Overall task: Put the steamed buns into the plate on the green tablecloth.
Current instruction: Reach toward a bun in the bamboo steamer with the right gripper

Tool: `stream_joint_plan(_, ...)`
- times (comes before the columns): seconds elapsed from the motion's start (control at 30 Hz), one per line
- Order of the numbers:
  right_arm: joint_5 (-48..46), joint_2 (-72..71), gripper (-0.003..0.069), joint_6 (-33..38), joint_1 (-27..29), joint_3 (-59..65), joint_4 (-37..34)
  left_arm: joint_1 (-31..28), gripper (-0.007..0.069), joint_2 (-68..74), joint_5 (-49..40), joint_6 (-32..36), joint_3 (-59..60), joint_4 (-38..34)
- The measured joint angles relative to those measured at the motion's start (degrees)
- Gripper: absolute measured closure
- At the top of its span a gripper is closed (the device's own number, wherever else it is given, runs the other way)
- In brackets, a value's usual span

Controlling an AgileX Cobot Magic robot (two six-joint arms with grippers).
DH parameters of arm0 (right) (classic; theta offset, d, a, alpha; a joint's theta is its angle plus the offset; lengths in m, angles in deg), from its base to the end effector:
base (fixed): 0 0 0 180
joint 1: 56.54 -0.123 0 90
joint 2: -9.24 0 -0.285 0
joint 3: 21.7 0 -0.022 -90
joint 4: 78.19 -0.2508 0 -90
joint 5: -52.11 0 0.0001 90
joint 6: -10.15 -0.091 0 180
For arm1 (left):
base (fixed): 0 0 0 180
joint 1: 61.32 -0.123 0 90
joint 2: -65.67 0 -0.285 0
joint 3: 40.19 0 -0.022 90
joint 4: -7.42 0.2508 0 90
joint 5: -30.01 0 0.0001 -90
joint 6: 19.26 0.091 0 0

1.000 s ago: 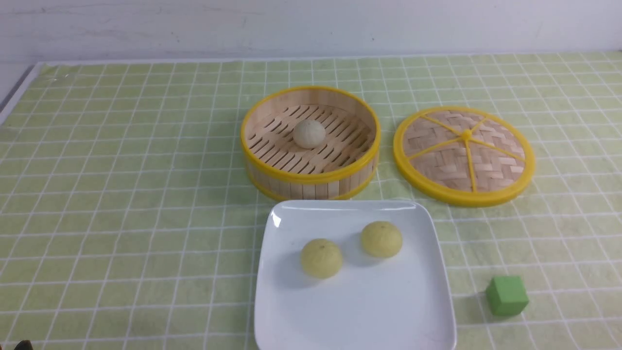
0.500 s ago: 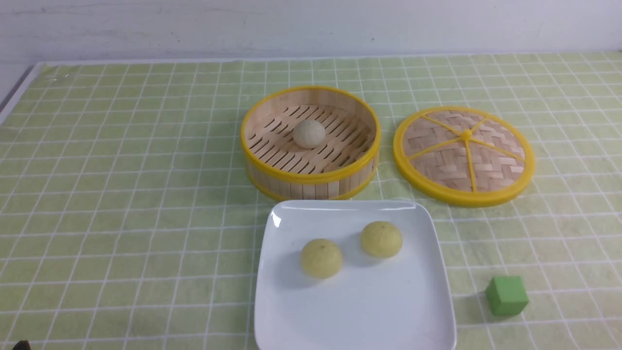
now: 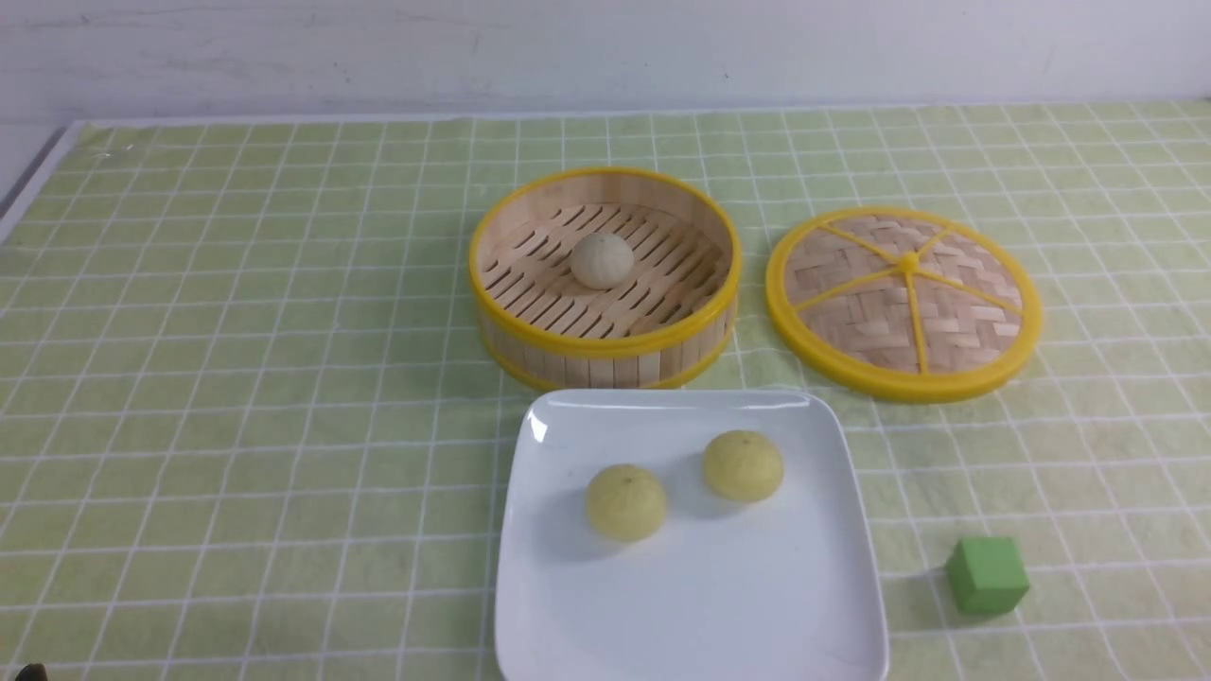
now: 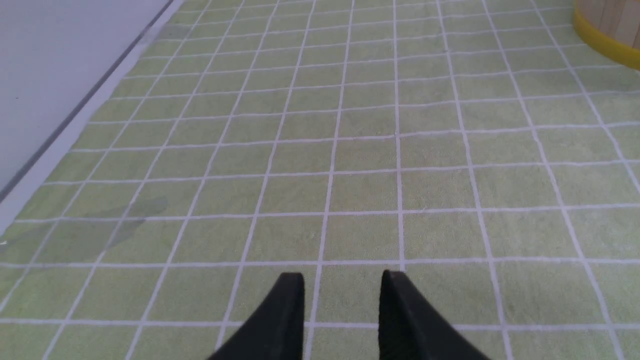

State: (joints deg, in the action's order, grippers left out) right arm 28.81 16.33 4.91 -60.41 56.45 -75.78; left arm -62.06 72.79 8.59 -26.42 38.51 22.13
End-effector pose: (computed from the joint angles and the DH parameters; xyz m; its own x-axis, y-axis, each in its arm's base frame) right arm 0.0515 0.0020 0.1719 -0.3192 0.0313 -0.9472 -0.0349 0.9984 0.0448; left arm 0.0524 0.0091 0.1726 -0.2954 0.1102 -0.9490 -0.0684 0.9883 0.1360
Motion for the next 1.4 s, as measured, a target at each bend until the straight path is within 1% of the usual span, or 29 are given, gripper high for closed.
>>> stream_joint_plan(0.2,0.53,0.00,0.0416,-0.15,0.00,0.07,-0.11,0.00,0.0382,0.00,0.00,-0.18,0.00,0.67)
stream_joint_plan(0.27,1.63,0.00,0.0416,-2.17,0.00,0.30,-2.94,0.00,0.0382,0.00,0.24,-2.35,0.00,-1.70)
stream_joint_plan(0.3,2.18,0.00,0.0416,-4.03,0.00,0.46,-5.46,0.00,0.0382,0.00,0.66,-4.19,0.00,-3.99)
stream_joint_plan(0.33,2.63,0.00,0.0416,-6.28,0.00,0.49,-8.67,0.00,0.0382,0.00,1.13,-7.40,0.08,-7.96)
stream_joint_plan(0.37,2.95,0.00,0.0416,-9.92,0.00,0.49,-13.79,0.00,0.0382,0.00,1.60,-11.53,0.12,-12.99)
stream_joint_plan(0.43,3.45,0.00,0.0416,-15.16,0.00,0.49,-21.43,0.00,0.0382,0.00,1.90,-22.45,0.12,-26.09)
stream_joint_plan(0.47,3.50,0.00,0.0416,-16.04,0.00,0.49,-22.78,0.00,0.0382,0.00,1.90,-23.40,0.12,-26.09)
stream_joint_plan(0.5,3.52,0.00,0.0416,-18.12,0.00,0.49,-26.14,0.00,0.0382,0.00,2.03,-29.60,0.12,-34.12)
stream_joint_plan(0.53,3.77,0.00,0.0416,-19.45,0.00,0.49,-28.56,0.00,0.0382,0.00,2.18,-33.10,0.12,-37.81)
stream_joint_plan(0.57,3.98,0.00,0.0416,-20.03,0.00,0.49,-29.59,0.00,0.0382,0.00,2.54,-35.79,0.12,-40.34)
stream_joint_plan(0.63,5.13,0.00,0.0416,-20.66,0.00,0.49,-30.94,0.00,0.0382,0.00,3.68,-38.91,0.12,-42.83)
stream_joint_plan(0.77,5.85,0.00,0.0429,-19.27,0.00,-0.60,-31.38,0.00,0.0387,0.00,7.33,-40.15,0.12,-43.80)
stream_joint_plan(0.8,5.59,0.00,0.0442,-18.37,0.00,-1.47,-30.93,0.00,0.0393,0.00,8.00,-40.07,0.12,-43.87)
stream_joint_plan(0.87,4.16,1.29,0.0505,-14.96,0.00,-7.64,-27.07,0.05,0.0429,0.00,8.16,-37.51,-0.99,-43.61)
stream_joint_plan(0.9,3.88,1.58,0.0513,-14.63,0.00,-7.64,-26.51,0.05,0.0434,0.00,8.16,-37.10,-1.24,-43.47)
stream_joint_plan(0.97,-3.28,8.34,0.0628,-11.32,0.00,-17.90,-16.34,0.11,0.0522,0.44,3.41,-30.25,-7.50,-41.38)
stream_joint_plan(1.0,-4.80,10.57,0.0648,-11.18,0.00,-20.06,-13.67,0.18,0.0555,1.38,1.85,-27.85,-9.18,-40.63)
stream_joint_plan(1.03,-8.94,14.78,0.0666,-11.30,0.00,-23.36,-9.51,0.17,0.0582,2.94,-1.24,-25.44,-11.98,-39.73)
stream_joint_plan(1.07,-15.21,20.55,0.0673,-11.71,0.00,-26.80,-5.33,0.17,0.0610,7.09,-5.62,-21.49,-15.10,-38.41)
stream_joint_plan(1.1,-19.66,25.79,0.0673,-11.72,0.00,-29.23,-4.09,0.17,0.0619,9.98,-8.88,-19.43,-16.97,-37.53)
stream_joint_plan(1.17,-26.01,34.58,0.0673,-10.31,-0.16,-32.47,-5.01,0.17,0.0622,16.57,-16.36,-14.98,-20.51,-36.66)
stream_joint_plan(1.2,-28.95,41.15,0.0673,-6.98,-0.61,-34.49,-7.75,0.17,0.0622,21.77,-21.08,-12.43,-22.45,-36.27)
stream_joint_plan(1.23,-29.89,42.26,0.0673,-5.51,-0.87,-34.79,-9.04,0.17,0.0622,22.64,-21.08,-11.89,-22.45,-36.27)
stream_joint_plan(1.27,-31.78,50.39,0.0671,0.35,-2.21,-36.82,-14.60,0.17,0.0622,29.26,-26.16,-7.49,-24.69,-35.89)
stream_joint_plan(1.3,-32.03,55.18,0.0664,4.70,-3.79,-38.50,-18.82,0.17,0.0622,33.64,-28.70,-4.17,-26.13,-35.80)
stream_joint_plan(1.37,-31.15,63.82,0.0641,12.47,-7.35,-41.60,-26.29,0.17,0.0622,39.47,-30.20,1.06,-27.89,-35.98)
stream_joint_plan(1.4,-30.46,67.78,0.0624,15.45,-9.01,-43.08,-28.72,0.17,0.0622,41.24,-30.11,2.90,-28.36,-36.38)
